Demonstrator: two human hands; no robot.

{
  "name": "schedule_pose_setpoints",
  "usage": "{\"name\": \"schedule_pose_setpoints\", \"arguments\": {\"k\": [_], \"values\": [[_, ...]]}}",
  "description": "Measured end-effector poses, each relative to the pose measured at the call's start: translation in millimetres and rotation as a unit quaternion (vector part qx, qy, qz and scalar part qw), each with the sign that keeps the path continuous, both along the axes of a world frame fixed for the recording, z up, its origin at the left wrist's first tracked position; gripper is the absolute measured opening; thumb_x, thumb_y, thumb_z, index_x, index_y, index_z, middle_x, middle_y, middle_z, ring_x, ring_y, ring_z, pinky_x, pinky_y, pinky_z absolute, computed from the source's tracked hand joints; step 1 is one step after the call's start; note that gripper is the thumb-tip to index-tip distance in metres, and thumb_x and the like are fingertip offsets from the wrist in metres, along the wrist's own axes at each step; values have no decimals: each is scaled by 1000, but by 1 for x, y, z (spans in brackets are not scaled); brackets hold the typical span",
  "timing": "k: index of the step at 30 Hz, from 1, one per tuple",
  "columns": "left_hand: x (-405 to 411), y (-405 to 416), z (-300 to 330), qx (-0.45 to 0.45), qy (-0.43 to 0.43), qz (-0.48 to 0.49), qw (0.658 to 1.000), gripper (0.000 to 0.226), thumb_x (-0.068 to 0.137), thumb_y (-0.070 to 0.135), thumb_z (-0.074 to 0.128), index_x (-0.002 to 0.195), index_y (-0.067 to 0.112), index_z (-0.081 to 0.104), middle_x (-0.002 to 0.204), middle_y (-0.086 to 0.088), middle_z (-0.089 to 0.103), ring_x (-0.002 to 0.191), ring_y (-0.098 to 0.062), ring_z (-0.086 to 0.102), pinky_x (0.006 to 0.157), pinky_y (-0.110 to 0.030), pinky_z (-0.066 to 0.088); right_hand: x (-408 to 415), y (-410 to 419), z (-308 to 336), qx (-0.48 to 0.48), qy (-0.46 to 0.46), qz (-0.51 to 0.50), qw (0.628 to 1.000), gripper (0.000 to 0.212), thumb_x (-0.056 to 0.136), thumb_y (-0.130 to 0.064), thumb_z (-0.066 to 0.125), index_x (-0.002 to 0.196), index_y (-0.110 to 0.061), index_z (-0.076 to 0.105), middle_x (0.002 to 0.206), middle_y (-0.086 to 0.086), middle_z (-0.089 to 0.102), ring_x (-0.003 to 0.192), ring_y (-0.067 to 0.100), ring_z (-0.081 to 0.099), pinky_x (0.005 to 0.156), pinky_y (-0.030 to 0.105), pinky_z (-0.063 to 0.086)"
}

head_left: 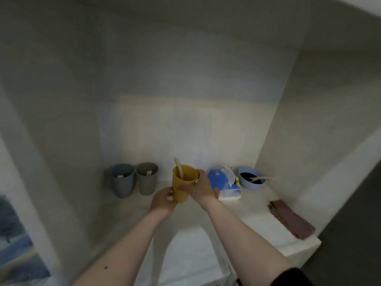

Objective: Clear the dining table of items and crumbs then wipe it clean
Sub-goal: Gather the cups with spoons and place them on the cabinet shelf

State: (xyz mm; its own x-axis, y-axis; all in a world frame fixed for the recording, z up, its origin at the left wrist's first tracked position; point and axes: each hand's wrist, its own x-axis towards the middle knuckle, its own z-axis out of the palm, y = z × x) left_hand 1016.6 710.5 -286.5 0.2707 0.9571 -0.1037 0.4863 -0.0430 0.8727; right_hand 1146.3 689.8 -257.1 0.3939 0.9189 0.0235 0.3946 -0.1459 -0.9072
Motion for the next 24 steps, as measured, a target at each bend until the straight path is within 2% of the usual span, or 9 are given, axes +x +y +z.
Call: {"name": "schedule_pose_setpoints", "arguments": {"k": [2, 4, 6, 10, 13, 16, 21, 22, 24], "values": [[2, 10, -5, -12, -6, -2, 1000, 18, 88, 8, 50, 102, 13, 61, 107, -10, 65, 96, -30, 61, 75, -31, 46, -1, 16, -6, -13, -7, 17, 1000, 73, 64, -28, 85, 123, -14, 44, 121, 0, 59, 102, 16, 58, 65, 14, 45], [4, 16, -9, -42, -37, 8, 998, 19, 90, 2, 45, 86, 15, 58, 85, -7, 61, 81, -25, 56, 72, -29, 38, -2, 30, -16, -19, 10, 20, 1000, 79, 59, -24, 88, 123, -10, 43, 121, 6, 59, 102, 19, 59, 80, 32, 53], [8, 20, -13, -75, -82, 32, 993, 20, 90, -3, 44, 92, 13, 57, 78, -4, 55, 80, -20, 50, 74, -30, 37, -2, 39, -24, -23, 11, 33, 999, 78, 59, -19, 88, 122, -7, 43, 116, 4, 58, 98, 17, 58, 79, 30, 50], [12, 26, -22, -98, -79, 57, 990, 16, 92, 1, 41, 100, 14, 48, 98, -14, 59, 89, -23, 51, 78, -32, 41, 0, 54, -44, -36, -8, 65, 997, 75, 59, -21, 88, 119, -10, 44, 112, 4, 59, 95, 16, 57, 77, 26, 46], [16, 37, -29, -119, -90, 105, 983, 17, 94, 3, 36, 92, 12, 50, 102, -19, 58, 88, -28, 54, 80, -39, 47, 1, 67, -52, -23, -21, 85, 996, 72, 60, -23, 88, 116, -18, 45, 111, 1, 60, 102, 21, 60, 86, 32, 49], [20, 42, -29, -123, -106, 134, 978, 29, 94, 3, 34, 76, 19, 49, 98, -18, 57, 83, -28, 54, 74, -36, 45, 2, 80, -54, -9, -14, 103, 995, 76, 62, -22, 87, 125, -19, 45, 118, 2, 59, 110, 22, 58, 91, 31, 47], [28, 46, -23, -88, -130, 132, 979, 23, 98, 7, 35, 100, 16, 56, 116, -26, 60, 108, -38, 58, 97, -48, 44, -1, 96, -53, 1, -4, 114, 993, 81, 71, -22, 81, 138, -19, 35, 134, 5, 51, 123, 25, 51, 103, 33, 41], [28, 48, -22, -82, -144, 135, 977, 24, 97, 5, 36, 104, 12, 58, 118, -29, 60, 103, -35, 59, 96, -49, 43, -2, 99, -52, -4, -6, 120, 993, 84, 74, -22, 79, 141, -18, 30, 138, 6, 48, 126, 26, 48, 105, 34, 38], [26, 53, -24, -77, -162, 125, 976, 27, 96, 0, 38, 114, 5, 57, 115, -24, 59, 95, -22, 53, 88, -38, 44, -3, 104, -54, -19, -6, 128, 992, 92, 76, -23, 77, 147, -16, 19, 144, 8, 40, 131, 28, 43, 108, 36, 35]]}}
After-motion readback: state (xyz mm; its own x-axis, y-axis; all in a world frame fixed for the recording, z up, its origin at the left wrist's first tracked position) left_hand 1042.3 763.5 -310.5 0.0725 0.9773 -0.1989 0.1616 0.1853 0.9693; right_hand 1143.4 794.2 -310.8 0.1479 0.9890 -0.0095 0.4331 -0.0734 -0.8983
